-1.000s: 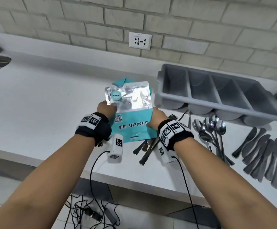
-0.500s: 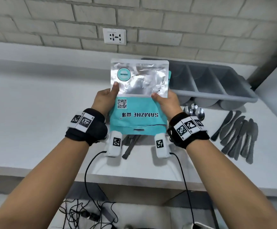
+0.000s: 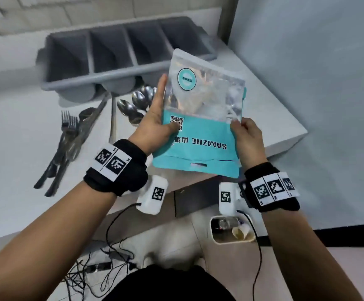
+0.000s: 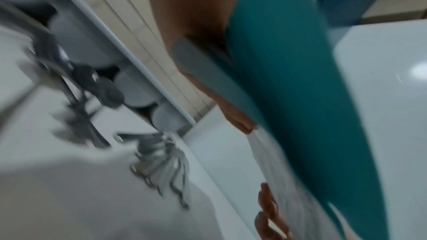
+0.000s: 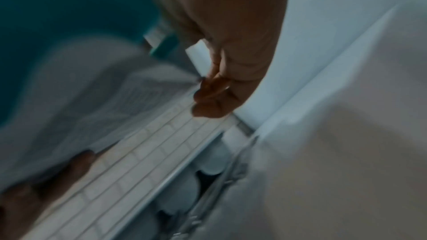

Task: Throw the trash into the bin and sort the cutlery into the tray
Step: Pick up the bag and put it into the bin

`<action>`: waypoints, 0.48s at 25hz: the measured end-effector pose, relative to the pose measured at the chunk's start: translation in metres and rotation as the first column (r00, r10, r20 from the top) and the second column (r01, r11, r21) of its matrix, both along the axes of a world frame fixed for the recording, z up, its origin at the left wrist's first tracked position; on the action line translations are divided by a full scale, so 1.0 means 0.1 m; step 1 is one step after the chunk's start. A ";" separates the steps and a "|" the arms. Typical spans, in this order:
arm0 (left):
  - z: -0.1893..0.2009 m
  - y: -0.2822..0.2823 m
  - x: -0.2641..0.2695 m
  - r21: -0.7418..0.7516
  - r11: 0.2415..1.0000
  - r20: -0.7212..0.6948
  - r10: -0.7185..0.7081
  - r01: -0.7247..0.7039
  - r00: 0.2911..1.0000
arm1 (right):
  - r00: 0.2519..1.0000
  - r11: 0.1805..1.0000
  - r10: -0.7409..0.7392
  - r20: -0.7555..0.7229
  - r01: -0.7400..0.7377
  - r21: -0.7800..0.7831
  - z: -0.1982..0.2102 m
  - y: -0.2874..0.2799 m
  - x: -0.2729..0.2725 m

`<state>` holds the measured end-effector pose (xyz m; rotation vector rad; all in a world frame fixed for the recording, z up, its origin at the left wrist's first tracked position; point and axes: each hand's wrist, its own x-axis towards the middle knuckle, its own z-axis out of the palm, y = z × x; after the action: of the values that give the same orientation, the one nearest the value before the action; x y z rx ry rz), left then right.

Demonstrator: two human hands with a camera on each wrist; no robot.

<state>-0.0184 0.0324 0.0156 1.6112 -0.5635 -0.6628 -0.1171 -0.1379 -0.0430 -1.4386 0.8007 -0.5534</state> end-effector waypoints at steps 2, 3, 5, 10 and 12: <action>-0.13 -0.39 -0.30 0.063 0.997 -0.004 -0.050 0.050 0.999 | 0.983 0.980 -0.181 -0.001 0.180 0.090 -0.31 -0.34 -0.57; -0.21 -0.56 -0.45 0.118 0.989 -0.006 -0.092 0.092 0.996 | 0.966 0.962 -0.254 -0.044 0.257 0.091 -0.50 -0.47 -0.90; -0.44 -0.84 -0.71 0.219 0.957 0.000 -0.192 0.187 0.981 | 0.920 0.932 -0.344 -0.185 0.359 0.052 -1.01 -0.63 -1.58; -1.09 -1.33 -1.24 0.491 0.802 0.155 -0.464 0.340 0.872 | 0.636 0.943 -0.187 -0.748 0.328 0.044 -2.36 -0.18 -3.11; -1.42 -1.50 -1.36 0.559 0.735 0.120 -0.529 0.384 0.840 | 0.508 0.931 0.006 -0.861 0.311 0.191 -2.77 0.23 -3.55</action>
<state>-0.1546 -0.1178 -0.1268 2.1119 -1.0898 -1.0367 -0.4723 -0.1153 -0.3202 -1.2827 1.7508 0.2477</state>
